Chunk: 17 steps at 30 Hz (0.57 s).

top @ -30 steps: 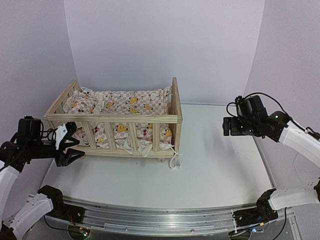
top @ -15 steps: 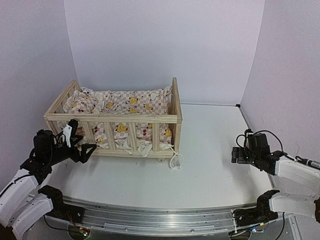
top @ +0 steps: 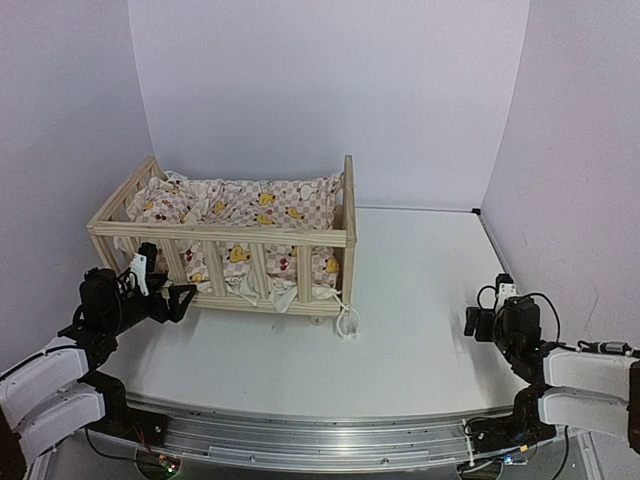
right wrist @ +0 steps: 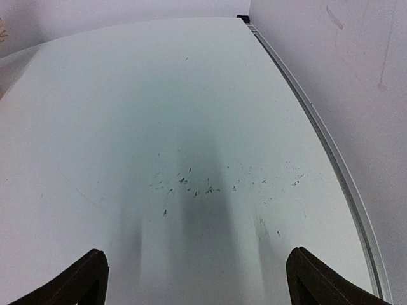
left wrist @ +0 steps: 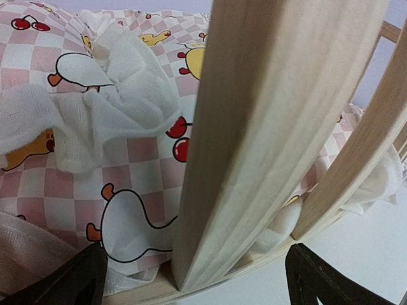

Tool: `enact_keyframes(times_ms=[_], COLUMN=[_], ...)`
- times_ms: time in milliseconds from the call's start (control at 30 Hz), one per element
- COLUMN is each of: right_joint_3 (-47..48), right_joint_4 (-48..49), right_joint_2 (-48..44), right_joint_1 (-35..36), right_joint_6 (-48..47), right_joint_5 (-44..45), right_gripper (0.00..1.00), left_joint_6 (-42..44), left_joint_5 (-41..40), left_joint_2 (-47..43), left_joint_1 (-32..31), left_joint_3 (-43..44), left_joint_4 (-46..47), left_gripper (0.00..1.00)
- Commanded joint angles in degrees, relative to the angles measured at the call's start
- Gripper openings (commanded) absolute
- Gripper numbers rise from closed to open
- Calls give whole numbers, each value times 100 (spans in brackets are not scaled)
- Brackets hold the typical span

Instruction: Set up the pet bed

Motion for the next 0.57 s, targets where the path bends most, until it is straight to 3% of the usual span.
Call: enact_keyframes(times_ms=[0,133,533], right_joint_3=[-74,-99,-429], right_joint_4=[700,920,1212], right_joint_2=[225,428,152], right_joint_1=[-60,-119,-126], right_joint_6=[-132,-134,-27], right_joint_5=[-161,-282,-69], right_gripper=[98,98,98], left_joint_6=[34,-202,-581], left_joint_5=[-1285,-1808,-1990], left_joint_2=[-243,-457,-476], left_joint_1=[77,83,207], left_joint_3=[-49,-282,-419], left_joint_4=[-139,-102,-11], left_gripper=[100,99,97])
